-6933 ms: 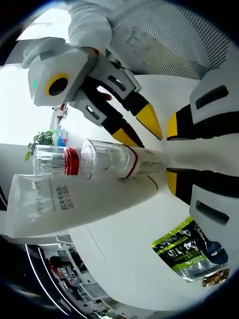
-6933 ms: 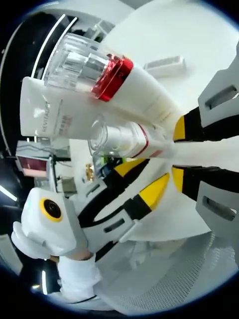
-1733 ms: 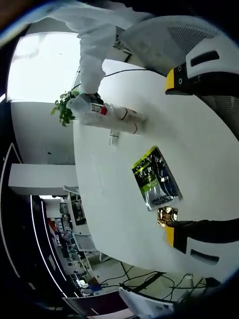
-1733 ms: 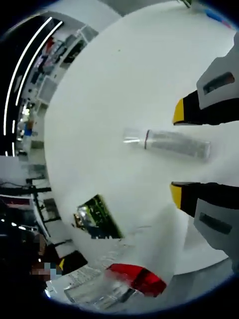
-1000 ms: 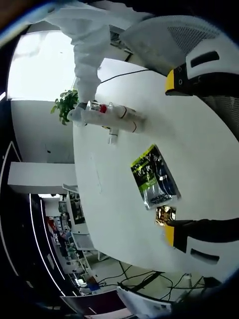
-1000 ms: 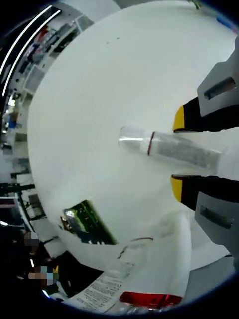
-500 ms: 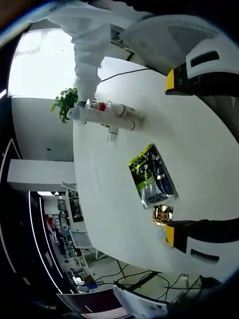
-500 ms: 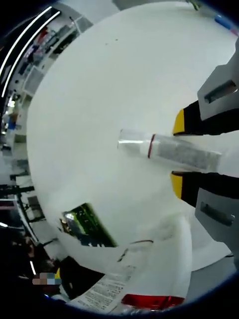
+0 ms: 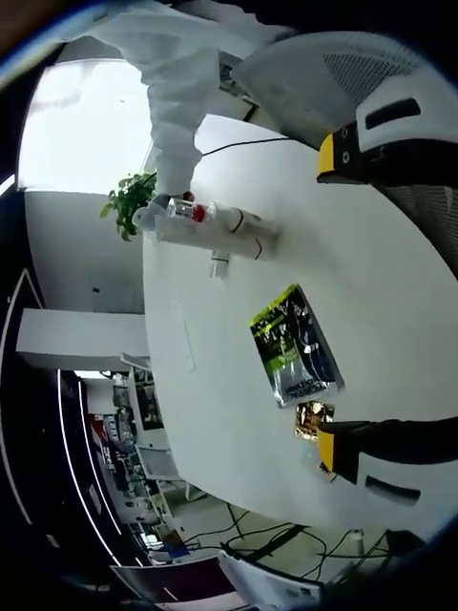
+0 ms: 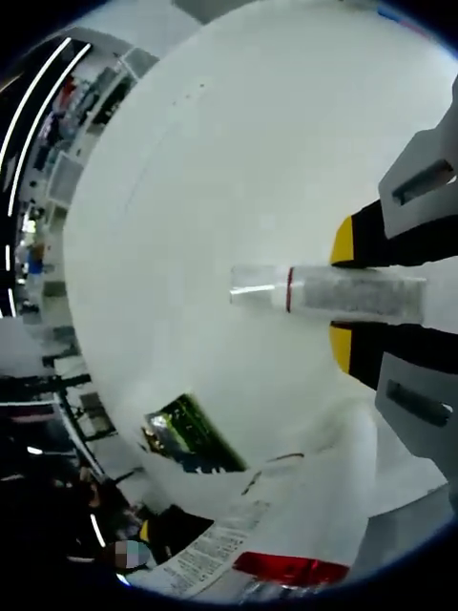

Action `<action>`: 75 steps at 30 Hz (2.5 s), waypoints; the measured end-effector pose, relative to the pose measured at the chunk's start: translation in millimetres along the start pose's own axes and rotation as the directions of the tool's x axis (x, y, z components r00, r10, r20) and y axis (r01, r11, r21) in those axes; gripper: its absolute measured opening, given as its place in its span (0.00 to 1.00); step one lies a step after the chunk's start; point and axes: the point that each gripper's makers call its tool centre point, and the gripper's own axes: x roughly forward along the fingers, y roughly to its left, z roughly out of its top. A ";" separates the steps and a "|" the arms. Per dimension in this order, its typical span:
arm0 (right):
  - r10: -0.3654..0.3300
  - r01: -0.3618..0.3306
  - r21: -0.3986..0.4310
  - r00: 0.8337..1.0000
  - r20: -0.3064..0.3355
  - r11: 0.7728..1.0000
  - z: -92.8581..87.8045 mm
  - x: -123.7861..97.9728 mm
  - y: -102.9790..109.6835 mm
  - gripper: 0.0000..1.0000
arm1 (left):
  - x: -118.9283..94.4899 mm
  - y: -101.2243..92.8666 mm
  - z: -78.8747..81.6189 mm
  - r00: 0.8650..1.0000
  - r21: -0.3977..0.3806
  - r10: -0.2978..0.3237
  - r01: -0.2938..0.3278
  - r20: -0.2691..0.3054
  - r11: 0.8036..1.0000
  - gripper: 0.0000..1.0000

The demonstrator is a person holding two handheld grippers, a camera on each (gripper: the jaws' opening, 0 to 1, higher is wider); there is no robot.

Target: Arrange the skincare products in the storage area until every visible bottle or jar stands upright without overlapping.

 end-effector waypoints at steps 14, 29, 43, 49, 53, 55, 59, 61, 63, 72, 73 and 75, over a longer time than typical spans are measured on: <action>0.057 -0.102 0.323 0.988 0.146 0.941 -16.0 -16.0 5.2 0.13 | 0.5 1.3 2.8 1.000 -0.010 0.002 -0.002 0.007 1.000 0.95; 0.029 -0.257 0.543 0.919 0.392 0.799 -31.2 -73.3 11.0 0.13 | 0.0 -15.6 6.7 1.000 -0.011 -0.017 0.017 0.017 1.000 0.98; -0.004 -0.308 0.472 0.835 0.550 0.826 -19.1 -140.8 53.6 0.13 | -2.0 -26.1 11.5 0.998 -0.023 -0.047 0.048 0.031 0.999 0.99; 0.017 -0.343 0.429 0.798 0.603 0.836 -15.3 -166.1 76.0 0.14 | 1.4 -22.1 10.6 0.998 -0.060 -0.051 0.052 0.031 0.997 0.99; 0.002 -0.314 0.410 0.796 0.606 0.856 -13.3 -173.8 86.8 0.13 | 2.9 -24.0 11.4 0.997 -0.061 -0.062 0.064 0.034 0.996 0.99; 0.007 -0.322 0.398 0.785 0.620 0.859 -11.7 -177.2 90.7 0.13 | 2.6 -25.3 14.2 0.997 -0.062 -0.065 0.067 0.044 0.996 0.99; 0.017 -0.320 0.366 0.773 0.634 0.874 -8.6 -184.2 103.7 0.13 | 2.0 -27.3 18.1 0.996 -0.072 -0.074 0.078 0.056 0.994 0.99; 0.029 -0.327 0.347 0.763 0.646 0.879 -4.6 -189.6 112.8 0.13 | 2.2 -28.2 19.9 0.995 -0.079 -0.080 0.085 0.065 0.993 0.99; 0.038 -0.332 0.330 0.753 0.657 0.884 -0.9 -194.4 119.6 0.13 | 2.8 -27.6 21.8 0.994 -0.092 -0.082 0.088 0.074 0.992 0.99; 0.053 -0.263 0.233 0.761 0.647 0.936 10.5 -192.3 151.7 0.13 | 0.8 -46.8 37.2 0.982 -0.130 -0.115 0.135 0.150 0.982 0.95; 0.063 -0.251 0.207 0.766 0.640 0.946 12.0 -190.5 157.3 0.13 | 0.1 -49.0 39.7 0.979 -0.138 -0.120 0.143 0.163 0.980 0.95; 0.068 -0.251 0.202 0.767 0.638 0.946 14.7 -186.1 159.7 0.13 | -0.2 -53.3 43.7 0.975 -0.149 -0.130 0.158 0.181 0.976 0.93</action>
